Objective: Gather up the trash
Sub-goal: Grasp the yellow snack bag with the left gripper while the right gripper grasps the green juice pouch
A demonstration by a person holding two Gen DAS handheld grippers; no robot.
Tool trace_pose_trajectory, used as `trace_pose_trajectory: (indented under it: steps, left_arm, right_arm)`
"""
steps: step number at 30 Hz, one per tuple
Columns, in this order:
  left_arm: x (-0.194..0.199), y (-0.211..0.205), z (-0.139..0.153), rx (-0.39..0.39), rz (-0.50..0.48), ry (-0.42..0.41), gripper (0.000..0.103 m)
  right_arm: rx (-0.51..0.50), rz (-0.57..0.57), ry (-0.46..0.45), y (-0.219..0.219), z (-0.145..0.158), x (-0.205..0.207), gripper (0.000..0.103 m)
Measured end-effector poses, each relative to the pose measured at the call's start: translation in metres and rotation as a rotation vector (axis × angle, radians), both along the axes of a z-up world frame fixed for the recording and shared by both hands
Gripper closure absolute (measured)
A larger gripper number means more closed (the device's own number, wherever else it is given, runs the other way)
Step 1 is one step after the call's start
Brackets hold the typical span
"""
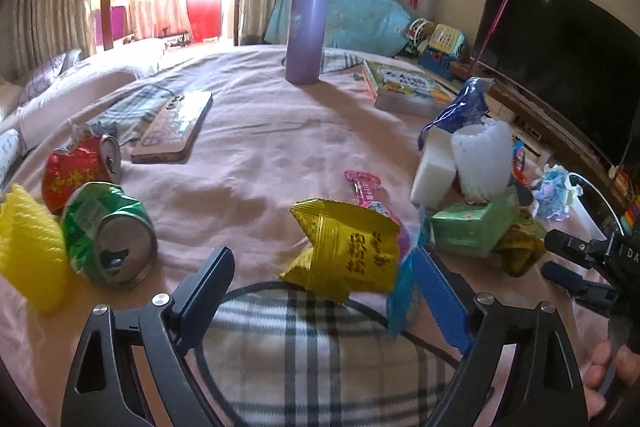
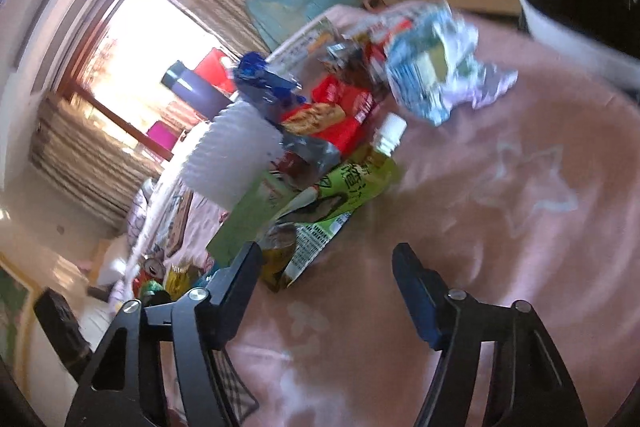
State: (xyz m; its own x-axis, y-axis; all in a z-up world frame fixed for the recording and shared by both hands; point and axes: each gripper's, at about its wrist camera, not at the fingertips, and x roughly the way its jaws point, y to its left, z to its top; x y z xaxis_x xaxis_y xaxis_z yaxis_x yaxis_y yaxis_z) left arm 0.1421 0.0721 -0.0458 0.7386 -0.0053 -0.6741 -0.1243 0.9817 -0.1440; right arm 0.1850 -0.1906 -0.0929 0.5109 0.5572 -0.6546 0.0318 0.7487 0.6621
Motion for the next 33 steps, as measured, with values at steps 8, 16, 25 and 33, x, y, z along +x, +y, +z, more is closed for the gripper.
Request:
trace_pose_trajectory:
  steps: [8, 16, 25, 33]
  left_arm:
    - [0.026, -0.003, -0.015, -0.023, -0.055, 0.053, 0.058]
    - [0.004, -0.012, 0.005, -0.038, -0.076, -0.016, 0.072]
    - [-0.016, -0.053, 0.029, -0.079, -0.191, -0.078, 0.073]
    - [-0.020, -0.044, 0.029, -0.079, -0.196, -0.058, 0.073]
  right_arm:
    - [0.052, 0.015, 0.019, 0.000, -0.010, 0.022, 0.072]
    - [0.034, 0.080, -0.113, -0.005, 0.013, -0.003, 0.103]
    - [0.044, 0.084, -0.127, -0.040, 0.022, -0.021, 0.096]
    - [0.102, 0.078, -0.006, -0.019, 0.000, 0.013, 0.040]
